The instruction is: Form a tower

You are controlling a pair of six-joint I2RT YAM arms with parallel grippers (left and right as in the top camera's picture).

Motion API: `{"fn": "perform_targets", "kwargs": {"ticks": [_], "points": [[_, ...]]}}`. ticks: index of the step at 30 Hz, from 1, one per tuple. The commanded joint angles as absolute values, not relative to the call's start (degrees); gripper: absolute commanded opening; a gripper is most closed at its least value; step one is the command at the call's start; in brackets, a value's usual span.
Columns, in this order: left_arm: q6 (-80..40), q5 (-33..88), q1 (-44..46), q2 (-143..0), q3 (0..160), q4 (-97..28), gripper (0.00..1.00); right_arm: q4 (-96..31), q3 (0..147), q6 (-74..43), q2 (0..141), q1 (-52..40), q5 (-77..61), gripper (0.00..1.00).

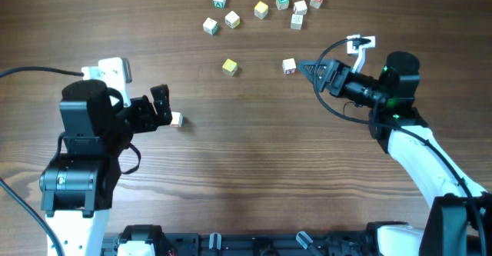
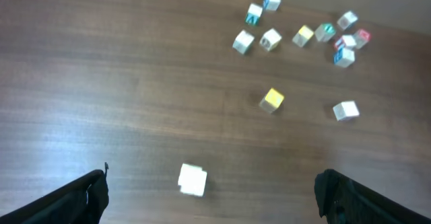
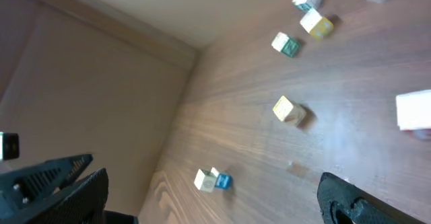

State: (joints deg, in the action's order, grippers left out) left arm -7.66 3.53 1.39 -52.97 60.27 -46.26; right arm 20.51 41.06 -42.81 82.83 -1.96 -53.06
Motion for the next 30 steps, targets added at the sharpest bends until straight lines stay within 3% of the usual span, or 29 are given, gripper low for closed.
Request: {"fn": "perform_targets", "kwargs": {"ticks": [1, 4, 7, 12, 14, 17, 19, 22, 30], "points": [[-7.8, 2.9, 1.2, -52.5, 60.3, -48.2, 1.0, 11.8, 47.4, -38.6, 83.0, -2.2, -45.7, 0.99], [-7.8, 2.9, 1.2, -52.7, 60.3, -49.8, 1.0, -11.4, 60.9, -28.0, 83.0, -5.4, -27.2, 0.99], [-7.8, 2.9, 1.2, -52.7, 60.3, -50.2, 1.0, -22.3, 72.7, -22.5, 83.7, -10.7, -11.8, 0.99], [-7.8, 2.9, 1.2, -53.4, 60.3, -50.5, 1.0, -25.1, 86.3, -20.9, 95.8, -15.0, -9.9, 0.99], [-7.8, 2.9, 1.2, -53.4, 60.3, -50.4, 1.0, -33.0, 98.5, -17.3, 106.0, -17.9, -10.1, 1.0], [-8.3, -0.9, 1.2, -53.4, 60.3, -48.6, 1.0, -41.8, 111.0, 2.2, 118.8, -21.5, -16.4, 1.0], [-15.1, -11.5, 0.8, -53.6, 60.3, -49.4, 1.0, -43.2, 112.7, 8.5, 124.1, -22.9, -24.5, 1.0], [-27.2, -21.7, -2.2, -53.7, 60.3, -52.1, 1.0, -41.8, 112.7, 14.3, 129.7, -25.9, -24.2, 1.0], [-28.6, -17.0, -12.7, -59.7, 60.3, -52.4, 1.0, -36.2, 112.7, 19.7, 138.9, -30.4, -19.5, 1.0]]}}
